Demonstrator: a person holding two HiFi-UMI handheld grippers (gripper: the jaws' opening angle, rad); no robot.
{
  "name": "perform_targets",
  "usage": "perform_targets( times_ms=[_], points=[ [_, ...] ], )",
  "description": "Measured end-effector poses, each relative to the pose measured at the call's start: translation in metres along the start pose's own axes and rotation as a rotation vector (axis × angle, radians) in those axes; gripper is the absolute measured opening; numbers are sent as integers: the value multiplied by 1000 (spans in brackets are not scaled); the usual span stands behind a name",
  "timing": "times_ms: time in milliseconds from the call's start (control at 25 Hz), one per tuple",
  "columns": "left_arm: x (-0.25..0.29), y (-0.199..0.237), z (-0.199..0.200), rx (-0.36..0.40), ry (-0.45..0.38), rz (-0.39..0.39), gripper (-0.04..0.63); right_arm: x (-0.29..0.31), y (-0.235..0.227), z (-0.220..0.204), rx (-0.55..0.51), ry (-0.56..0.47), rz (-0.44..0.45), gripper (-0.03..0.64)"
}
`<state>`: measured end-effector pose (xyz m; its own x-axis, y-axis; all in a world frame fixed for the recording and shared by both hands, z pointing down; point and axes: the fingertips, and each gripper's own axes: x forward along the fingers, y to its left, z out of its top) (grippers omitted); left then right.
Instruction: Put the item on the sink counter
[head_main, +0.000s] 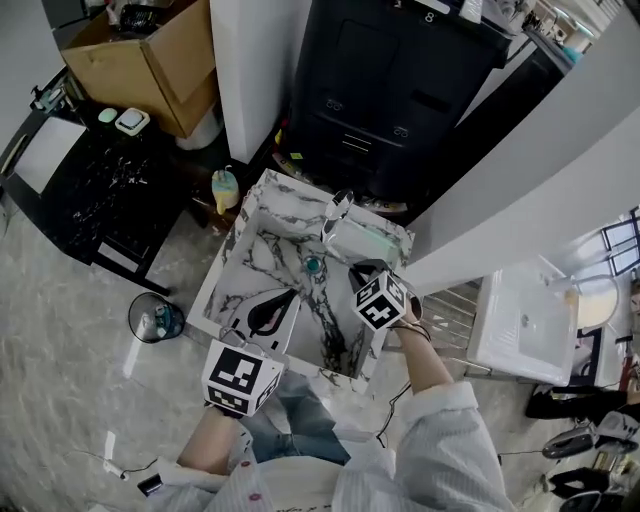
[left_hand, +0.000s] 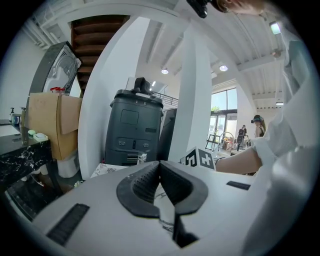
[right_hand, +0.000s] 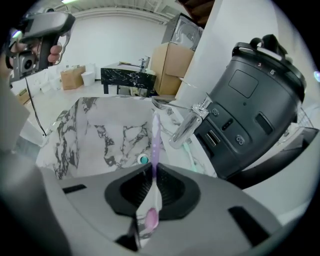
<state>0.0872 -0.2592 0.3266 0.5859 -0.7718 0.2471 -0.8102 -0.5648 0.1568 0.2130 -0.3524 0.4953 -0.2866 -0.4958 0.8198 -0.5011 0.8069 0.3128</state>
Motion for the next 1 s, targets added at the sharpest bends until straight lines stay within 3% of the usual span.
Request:
perform_targets(
  times_ms=[600, 1000],
  points=[
    [-105, -6, -4, 46, -43, -101, 15, -67, 117, 63, 104, -57, -54, 35],
    [-182, -7, -19, 61, -50, -115, 16, -117, 203, 98, 212, -125, -60, 35]
  ],
)
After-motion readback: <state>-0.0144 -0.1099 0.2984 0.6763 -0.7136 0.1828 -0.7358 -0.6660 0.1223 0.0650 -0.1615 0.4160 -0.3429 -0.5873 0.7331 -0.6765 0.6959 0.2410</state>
